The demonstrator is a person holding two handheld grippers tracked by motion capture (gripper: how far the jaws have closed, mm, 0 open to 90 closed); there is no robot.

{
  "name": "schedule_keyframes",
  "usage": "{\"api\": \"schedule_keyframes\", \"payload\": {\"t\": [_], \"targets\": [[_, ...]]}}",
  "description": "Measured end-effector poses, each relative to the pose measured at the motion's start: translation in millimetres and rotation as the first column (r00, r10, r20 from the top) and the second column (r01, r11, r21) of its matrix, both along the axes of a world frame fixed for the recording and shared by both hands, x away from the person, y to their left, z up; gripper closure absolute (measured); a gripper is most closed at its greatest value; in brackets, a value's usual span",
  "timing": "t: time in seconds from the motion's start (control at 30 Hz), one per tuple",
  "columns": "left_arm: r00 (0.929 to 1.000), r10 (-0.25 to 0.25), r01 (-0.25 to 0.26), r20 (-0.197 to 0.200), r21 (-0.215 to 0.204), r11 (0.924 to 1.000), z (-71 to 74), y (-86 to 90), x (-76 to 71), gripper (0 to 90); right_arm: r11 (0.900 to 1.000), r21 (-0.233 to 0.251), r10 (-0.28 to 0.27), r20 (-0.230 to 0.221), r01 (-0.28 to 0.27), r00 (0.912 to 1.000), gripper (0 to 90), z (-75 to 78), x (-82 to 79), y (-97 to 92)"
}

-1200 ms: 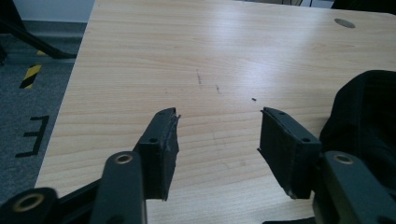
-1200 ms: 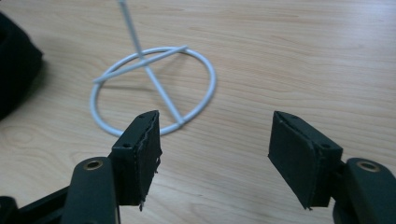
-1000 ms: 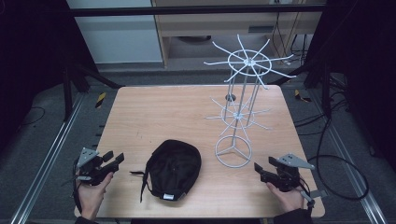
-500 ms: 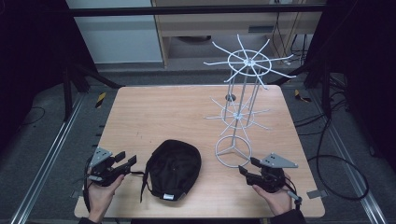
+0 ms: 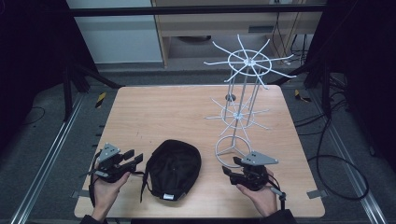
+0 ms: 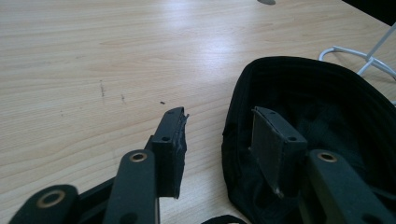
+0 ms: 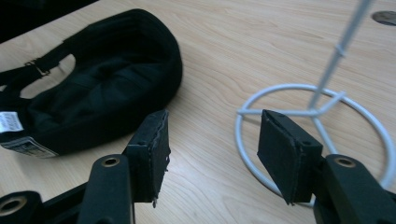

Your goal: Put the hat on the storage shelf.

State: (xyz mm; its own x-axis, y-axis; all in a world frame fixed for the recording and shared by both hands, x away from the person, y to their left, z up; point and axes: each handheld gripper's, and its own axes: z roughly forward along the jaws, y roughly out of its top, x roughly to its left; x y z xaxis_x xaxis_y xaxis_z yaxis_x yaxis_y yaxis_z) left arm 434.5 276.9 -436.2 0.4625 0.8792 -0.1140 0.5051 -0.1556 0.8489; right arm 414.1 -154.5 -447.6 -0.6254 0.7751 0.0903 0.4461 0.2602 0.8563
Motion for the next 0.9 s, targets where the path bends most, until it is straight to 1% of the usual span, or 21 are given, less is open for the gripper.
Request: {"api": "schedule_keyframes", "payload": {"t": [0.23,0.37,0.5,0.53,0.6,0.63,0.7,0.73,0.77,0.83,0.9], "targets": [[0.9997,-0.009,0.009,-0.024,0.022,0.9997,-3.2,-7.4,6.9,56.2,0.9990,0.006,0.045,-0.001,-0.045,0.9990,44.2,4.6,6.5,23.7],[0.9989,-0.017,0.018,-0.043,0.039,0.9991,-8.0,-12.2,11.9,56.8,0.9977,-0.005,0.067,-0.006,-0.067,0.9977,45.1,4.7,11.8,37.9],[0.9977,-0.029,0.033,-0.060,0.054,0.9980,-13.4,-17.9,15.4,57.5,0.9978,-0.006,0.067,-0.020,-0.067,0.9976,45.6,2.0,17.9,49.9],[0.9970,-0.040,0.045,-0.067,0.071,0.9965,-16.0,-20.9,16.3,57.5,0.9980,-0.007,0.062,-0.026,-0.062,0.9977,45.7,1.2,18.9,52.1],[0.9960,-0.047,0.053,-0.076,0.076,0.9957,-18.6,-23.7,17.4,57.8,0.9978,-0.015,0.064,-0.024,-0.064,0.9977,46.0,-2.3,23.8,58.0],[0.9954,-0.050,0.057,-0.081,0.079,0.9953,-19.7,-24.6,18.0,58.2,0.9980,-0.017,0.061,-0.031,-0.061,0.9977,46.2,-3.7,25.4,60.2],[0.9942,-0.057,0.065,-0.092,0.088,0.9940,-22.8,-26.6,19.3,60.7,0.9981,-0.023,0.056,-0.038,-0.057,0.9977,46.9,-7.7,29.8,65.2],[0.9933,-0.060,0.070,-0.099,0.099,0.9926,-24.6,-27.6,20.0,60.7,0.9981,-0.023,0.056,-0.038,-0.057,0.9977,46.9,-7.7,29.8,65.2],[0.9925,-0.063,0.074,-0.105,0.107,0.9915,-26.5,-28.5,20.6,62.2,0.9981,-0.021,0.058,-0.047,-0.059,0.9972,47.1,-8.7,30.9,67.4],[0.9906,-0.067,0.080,-0.119,0.111,0.9907,-29.7,-29.8,21.9,64.1,0.9976,-0.028,0.061,-0.051,-0.063,0.9968,47.3,-10.7,33.0,71.4],[0.9896,-0.064,0.081,-0.129,0.132,0.9880,-31.9,-30.8,23.4,65.4,0.9974,-0.026,0.066,-0.064,-0.068,0.9957,47.3,-12.4,34.5,76.3]]}}
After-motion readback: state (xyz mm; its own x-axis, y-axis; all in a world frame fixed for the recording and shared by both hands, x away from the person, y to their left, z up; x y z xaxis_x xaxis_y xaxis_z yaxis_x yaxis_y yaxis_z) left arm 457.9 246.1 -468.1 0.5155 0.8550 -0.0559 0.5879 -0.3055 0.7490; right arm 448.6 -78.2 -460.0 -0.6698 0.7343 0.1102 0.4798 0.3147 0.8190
